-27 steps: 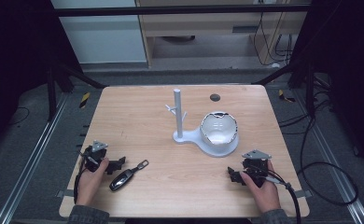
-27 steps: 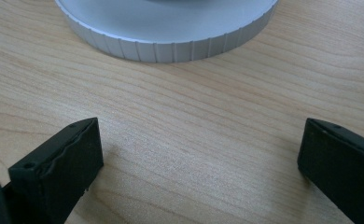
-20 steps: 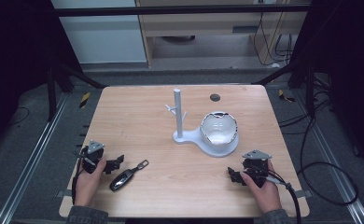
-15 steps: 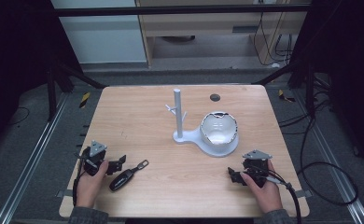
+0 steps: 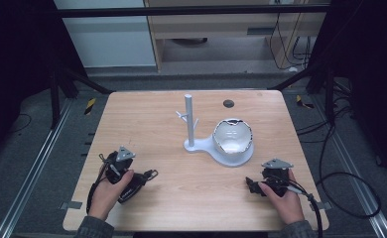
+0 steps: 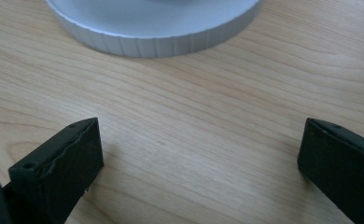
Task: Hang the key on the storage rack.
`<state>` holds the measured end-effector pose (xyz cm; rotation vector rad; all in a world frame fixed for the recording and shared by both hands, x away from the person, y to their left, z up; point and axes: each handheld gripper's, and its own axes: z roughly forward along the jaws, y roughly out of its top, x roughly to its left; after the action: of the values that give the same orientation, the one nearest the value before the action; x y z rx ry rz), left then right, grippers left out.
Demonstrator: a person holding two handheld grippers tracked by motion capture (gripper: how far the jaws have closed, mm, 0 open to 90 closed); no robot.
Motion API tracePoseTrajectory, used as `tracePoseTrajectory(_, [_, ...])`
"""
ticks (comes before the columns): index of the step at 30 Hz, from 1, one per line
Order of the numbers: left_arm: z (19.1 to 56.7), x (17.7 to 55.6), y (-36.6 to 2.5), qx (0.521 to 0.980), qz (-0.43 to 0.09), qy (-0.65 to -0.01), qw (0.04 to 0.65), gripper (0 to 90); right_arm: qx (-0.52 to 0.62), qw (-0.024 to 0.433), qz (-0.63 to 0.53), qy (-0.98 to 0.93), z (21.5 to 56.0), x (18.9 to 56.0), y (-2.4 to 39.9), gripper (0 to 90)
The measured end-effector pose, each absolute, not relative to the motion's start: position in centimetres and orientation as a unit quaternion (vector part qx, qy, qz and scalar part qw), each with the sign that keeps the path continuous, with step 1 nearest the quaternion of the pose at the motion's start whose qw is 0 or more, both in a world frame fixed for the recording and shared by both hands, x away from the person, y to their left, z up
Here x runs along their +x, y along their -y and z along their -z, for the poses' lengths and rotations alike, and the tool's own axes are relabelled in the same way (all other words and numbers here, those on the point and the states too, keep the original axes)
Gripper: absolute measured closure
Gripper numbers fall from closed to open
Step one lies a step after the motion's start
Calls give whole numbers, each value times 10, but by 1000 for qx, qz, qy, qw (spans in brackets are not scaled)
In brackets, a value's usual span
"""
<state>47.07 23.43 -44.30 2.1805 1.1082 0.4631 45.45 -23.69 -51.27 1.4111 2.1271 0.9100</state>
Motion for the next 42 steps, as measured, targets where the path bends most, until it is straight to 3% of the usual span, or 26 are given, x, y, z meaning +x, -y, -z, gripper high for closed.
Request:
tracePoseTrajectory(6, [437,473,-205,885,-168,-381,207,49,505,217,-327,-768,513,451,242,5])
tracePoseTrajectory(16, [418,466,-194,912,-123,-357,162,53,504,216,-327,-769,513,450,243,5])
tracePoseTrajectory(22, [416,470,-188,921,-124,-348,125,94,517,221,-325,-760,513,448,249,5])
tracePoseTrajectory(30, [421,475,-185,929,-105,-342,94,71,518,223,-324,-760,513,450,258,5])
tracePoseTrajectory(42, [427,489,-186,933,-74,-347,61,147,515,221,-324,-762,513,449,260,5])
